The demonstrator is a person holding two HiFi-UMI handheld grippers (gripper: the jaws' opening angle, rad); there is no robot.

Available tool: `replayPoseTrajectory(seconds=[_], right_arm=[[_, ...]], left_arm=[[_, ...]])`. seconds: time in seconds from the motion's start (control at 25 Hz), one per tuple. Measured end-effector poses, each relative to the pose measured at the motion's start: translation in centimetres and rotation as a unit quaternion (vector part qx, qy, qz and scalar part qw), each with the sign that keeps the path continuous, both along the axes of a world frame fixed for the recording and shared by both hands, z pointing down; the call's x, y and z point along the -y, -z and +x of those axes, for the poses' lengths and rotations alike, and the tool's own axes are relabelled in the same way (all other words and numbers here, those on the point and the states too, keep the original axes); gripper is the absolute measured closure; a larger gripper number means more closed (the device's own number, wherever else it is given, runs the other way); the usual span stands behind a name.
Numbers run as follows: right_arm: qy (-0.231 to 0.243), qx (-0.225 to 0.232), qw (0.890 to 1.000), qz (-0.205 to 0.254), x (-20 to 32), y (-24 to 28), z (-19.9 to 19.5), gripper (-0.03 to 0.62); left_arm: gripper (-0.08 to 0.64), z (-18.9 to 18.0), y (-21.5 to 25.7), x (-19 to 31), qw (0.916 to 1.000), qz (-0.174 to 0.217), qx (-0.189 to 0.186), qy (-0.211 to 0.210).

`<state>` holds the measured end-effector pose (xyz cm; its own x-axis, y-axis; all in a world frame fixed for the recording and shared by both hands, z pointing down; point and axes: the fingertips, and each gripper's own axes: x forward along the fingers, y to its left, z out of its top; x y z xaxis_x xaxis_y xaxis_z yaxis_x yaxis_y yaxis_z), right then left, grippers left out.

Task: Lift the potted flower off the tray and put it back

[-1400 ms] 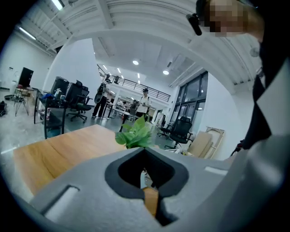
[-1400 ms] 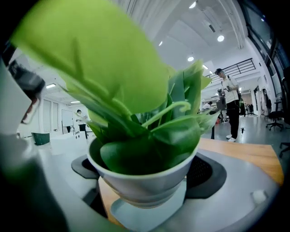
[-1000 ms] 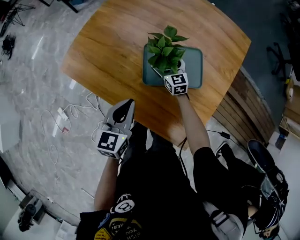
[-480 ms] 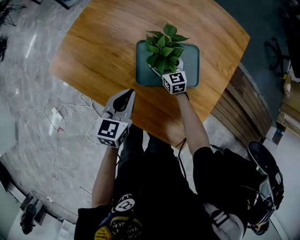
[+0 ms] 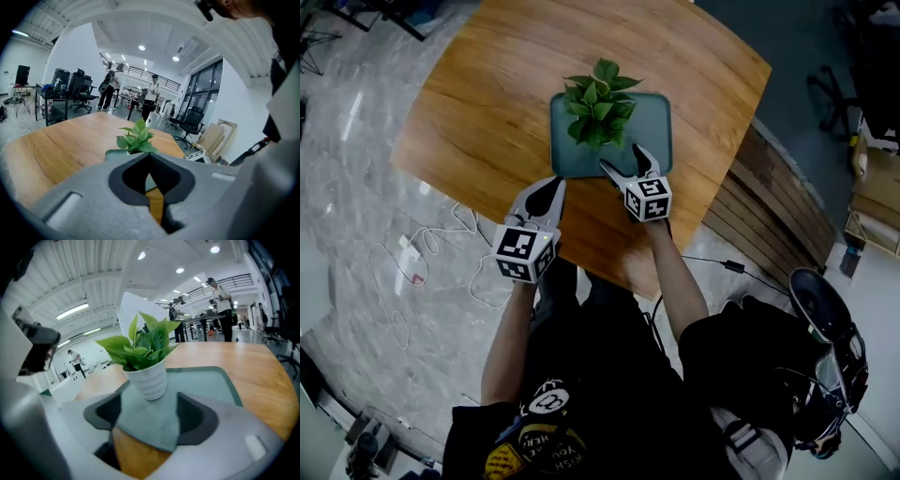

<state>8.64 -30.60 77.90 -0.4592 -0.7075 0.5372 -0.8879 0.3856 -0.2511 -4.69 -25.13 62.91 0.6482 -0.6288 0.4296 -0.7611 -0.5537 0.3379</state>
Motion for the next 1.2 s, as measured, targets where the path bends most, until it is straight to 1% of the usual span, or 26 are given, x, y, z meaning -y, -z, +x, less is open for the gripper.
replayPoseTrajectory(seconds=[0.04, 0.08, 0.16, 0.2, 0.32, 0.44, 0.56, 0.64, 0.72, 0.76, 0.92, 1.2], right_arm=[[-0.014, 0.004, 1.0, 0.0, -1.8, 1.4, 0.6, 0.331], [-0.018, -0.005, 1.0, 0.003, -3.6, 3.0, 0.9, 0.589], [-0.014, -0.035, 0.999, 0.016, -6.5, 6.6, 1.0, 0.591], [-0.017, -0.037, 0.999, 0.029, -7.4, 8.8, 0.9, 0.591], [-0.041, -0.002, 0.996, 0.081, -9.0, 16.6, 0.4, 0.591], [-0.063, 0.032, 0.989, 0.128, -9.9, 23.8, 0.1, 0.591], [-0.069, 0.047, 0.984, 0.16, -10.5, 28.8, 0.0, 0.591], [-0.059, 0.032, 0.983, 0.171, -10.5, 29.9, -0.3, 0.591], [-0.052, 0.015, 0.984, 0.169, -10.3, 29.7, -0.7, 0.592], [-0.052, 0.014, 0.985, 0.166, -10.3, 29.6, -0.7, 0.592], [-0.056, 0.025, 0.984, 0.167, -10.7, 30.1, -0.4, 0.591], [-0.045, 0.04, 0.984, 0.17, -11.7, 30.6, -2.1, 0.591]], left_arm=[[0.563, 0.3, 0.3, 0.0, 1.0, 0.0, -0.003, -0.003], [0.563, 0.5, 0.8, 0.0, 1.0, 0.002, -0.004, -0.007], [0.563, 1.1, 2.3, 0.2, 0.9997, 0.016, -0.001, -0.018], [0.563, 1.4, 3.3, 0.1, 0.9994, 0.025, 0.0, -0.024], [0.563, 2.3, 7.2, -0.9, 0.998, 0.051, -0.01, -0.037], [0.563, 2.6, 11.2, -2.4, 0.9956, 0.083, -0.018, -0.04], [0.563, 3.0, 14.3, -2.9, 0.9931, 0.11, -0.019, -0.036], [0.563, 3.7, 14.9, -2.7, 0.9926, 0.114, -0.015, -0.04], [0.563, 4.3, 15.3, -2.6, 0.992, 0.117, -0.01, -0.045], [0.563, 4.6, 15.7, -2.8, 0.9913, 0.122, -0.011, -0.049], [0.563, 5.6, 16.8, -4.1, 0.9889, 0.134, -0.014, -0.063], [0.563, 4.1, 16.9, -5.2, 0.9893, 0.131, -0.016, -0.061]])
